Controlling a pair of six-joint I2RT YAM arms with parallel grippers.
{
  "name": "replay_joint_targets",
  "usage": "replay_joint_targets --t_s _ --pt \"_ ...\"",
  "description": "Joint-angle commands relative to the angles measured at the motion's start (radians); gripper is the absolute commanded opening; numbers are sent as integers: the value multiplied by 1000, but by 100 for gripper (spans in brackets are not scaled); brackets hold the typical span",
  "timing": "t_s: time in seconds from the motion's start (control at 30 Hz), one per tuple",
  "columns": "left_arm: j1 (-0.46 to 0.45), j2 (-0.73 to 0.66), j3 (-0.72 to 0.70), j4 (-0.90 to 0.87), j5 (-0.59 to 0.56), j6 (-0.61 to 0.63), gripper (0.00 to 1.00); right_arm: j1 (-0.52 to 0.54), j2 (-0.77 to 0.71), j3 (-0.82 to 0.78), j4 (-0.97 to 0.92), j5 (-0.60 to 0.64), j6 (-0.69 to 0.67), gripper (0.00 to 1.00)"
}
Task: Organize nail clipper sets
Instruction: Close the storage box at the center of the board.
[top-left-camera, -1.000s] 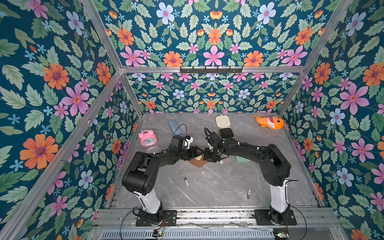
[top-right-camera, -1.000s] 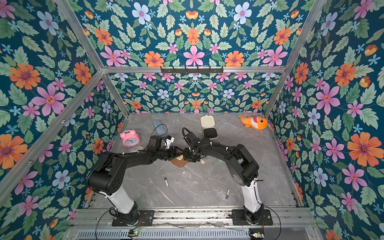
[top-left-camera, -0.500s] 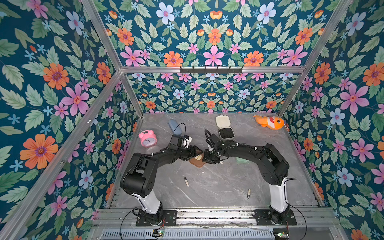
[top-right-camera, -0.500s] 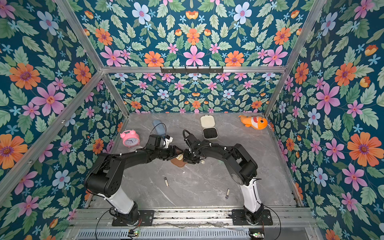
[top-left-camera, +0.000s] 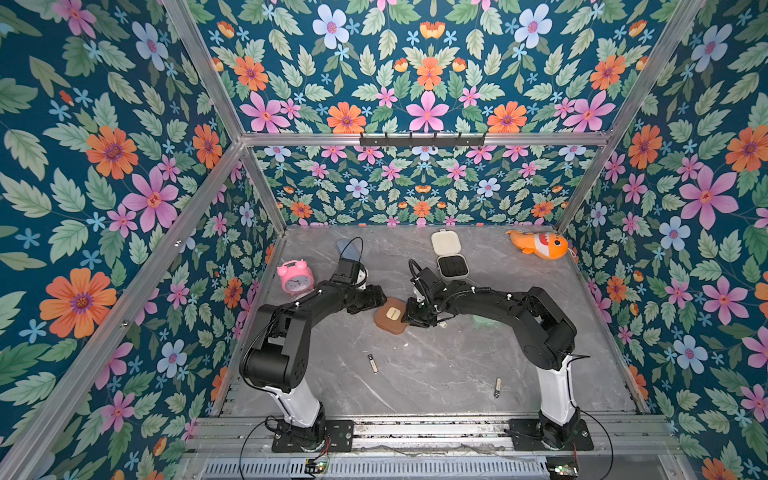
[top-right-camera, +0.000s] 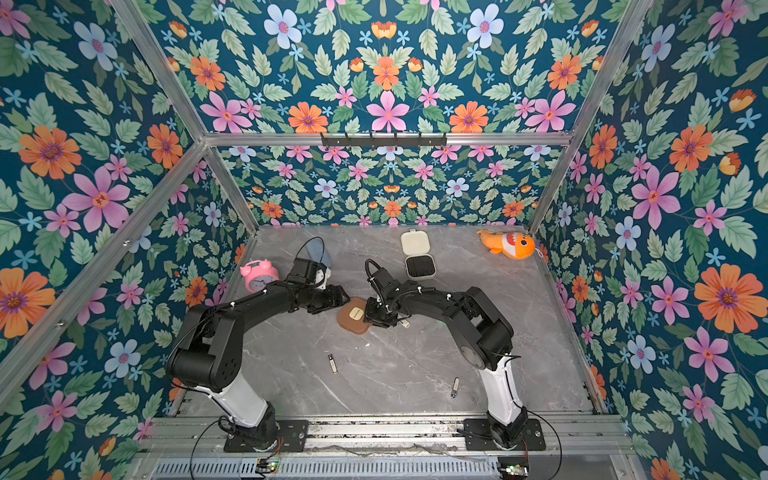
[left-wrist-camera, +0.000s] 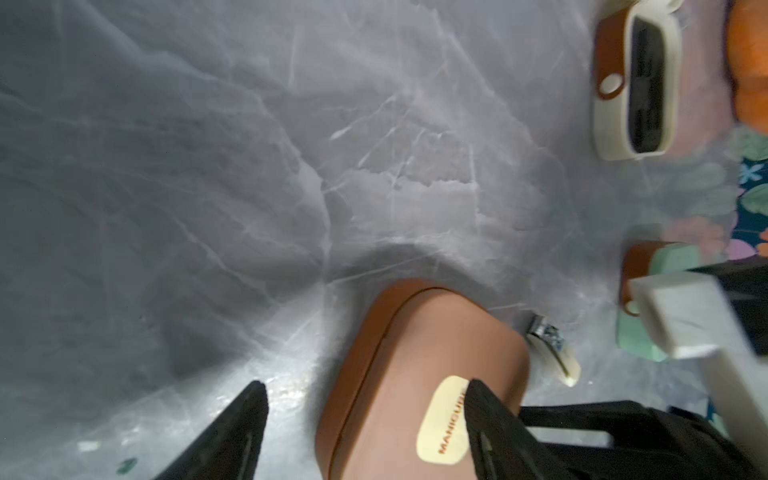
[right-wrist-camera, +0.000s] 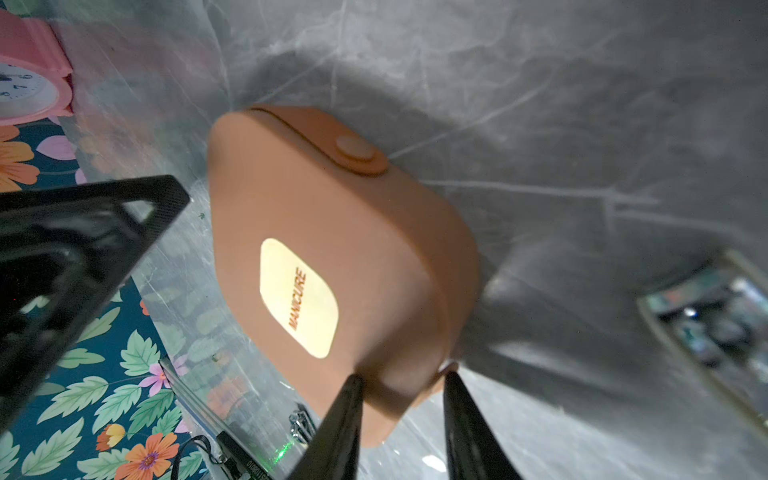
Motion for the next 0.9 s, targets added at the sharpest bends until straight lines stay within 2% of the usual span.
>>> replay_joint_targets --t_s 0.0,0.1,0.17,0.27,0.37,0.47,0.53,0.63,0.73,0.87 --pt "-5 20 -14 5 28 36 77 1 14 1 -17 21 10 34" --pt "-33 33 -21 30 92 38 74 -1 30 7 -11 18 10 34" --pt "-59 43 -22 30 130 39 67 0 40 6 11 7 13 34" --pt "-85 41 -68 91 219 -16 60 0 48 5 47 -11 21 34" --pt "-93 26 -128 157 248 -66 59 0 45 8 63 -18 24 34" --pt "-93 20 -136 135 209 -59 61 0 41 11 54 -13 20 34" --pt "-85 14 -114 85 152 -47 66 -1 34 12 35 -1 7 37" --pt "-51 -11 -80 37 84 -52 74 0 1 6 -6 33 -29 48" --pt "-9 -59 -43 -2 19 -56 77 0 -37 2 -66 84 -90 59" --pt "29 -146 -1 -33 -36 -56 78 25 -68 13 -161 148 -207 67"
